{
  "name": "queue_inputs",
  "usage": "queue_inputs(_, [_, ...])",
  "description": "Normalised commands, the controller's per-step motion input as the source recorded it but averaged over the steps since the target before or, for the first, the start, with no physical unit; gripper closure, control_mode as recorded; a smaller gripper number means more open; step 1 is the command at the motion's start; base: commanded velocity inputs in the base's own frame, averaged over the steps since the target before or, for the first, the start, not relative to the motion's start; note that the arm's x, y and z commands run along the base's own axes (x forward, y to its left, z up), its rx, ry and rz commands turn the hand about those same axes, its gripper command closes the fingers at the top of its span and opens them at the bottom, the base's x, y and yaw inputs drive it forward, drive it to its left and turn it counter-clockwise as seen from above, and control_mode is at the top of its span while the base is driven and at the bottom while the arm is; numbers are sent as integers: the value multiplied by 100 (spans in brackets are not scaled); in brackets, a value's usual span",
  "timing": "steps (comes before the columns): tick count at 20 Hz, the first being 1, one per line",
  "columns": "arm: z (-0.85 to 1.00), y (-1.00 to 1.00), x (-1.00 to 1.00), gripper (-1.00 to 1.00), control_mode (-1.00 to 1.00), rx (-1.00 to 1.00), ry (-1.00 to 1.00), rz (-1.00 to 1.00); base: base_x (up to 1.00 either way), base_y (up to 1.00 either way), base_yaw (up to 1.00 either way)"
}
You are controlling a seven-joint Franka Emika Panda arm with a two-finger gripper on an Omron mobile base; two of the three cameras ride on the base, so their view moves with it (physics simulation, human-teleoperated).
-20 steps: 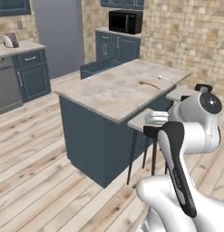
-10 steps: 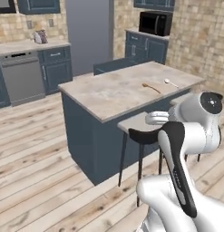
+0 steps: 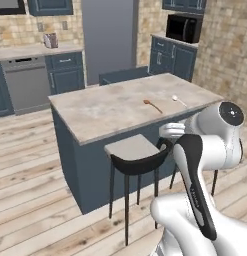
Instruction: Pick up the metallic utensils from the counter and place them in the open drawer. Make sure not to pick up any wooden utensils.
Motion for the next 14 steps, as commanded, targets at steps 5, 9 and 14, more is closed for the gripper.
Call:
queue_inputs(5, [0, 0, 0, -100, 100, 0, 0, 0, 13, -100, 36])
queue_inputs(9, [0, 0, 0, -100, 100, 0, 0, 0, 13, -100, 33])
queue_inputs(14, [0, 0, 0, -100, 100, 0, 0, 0, 14, -100, 29])
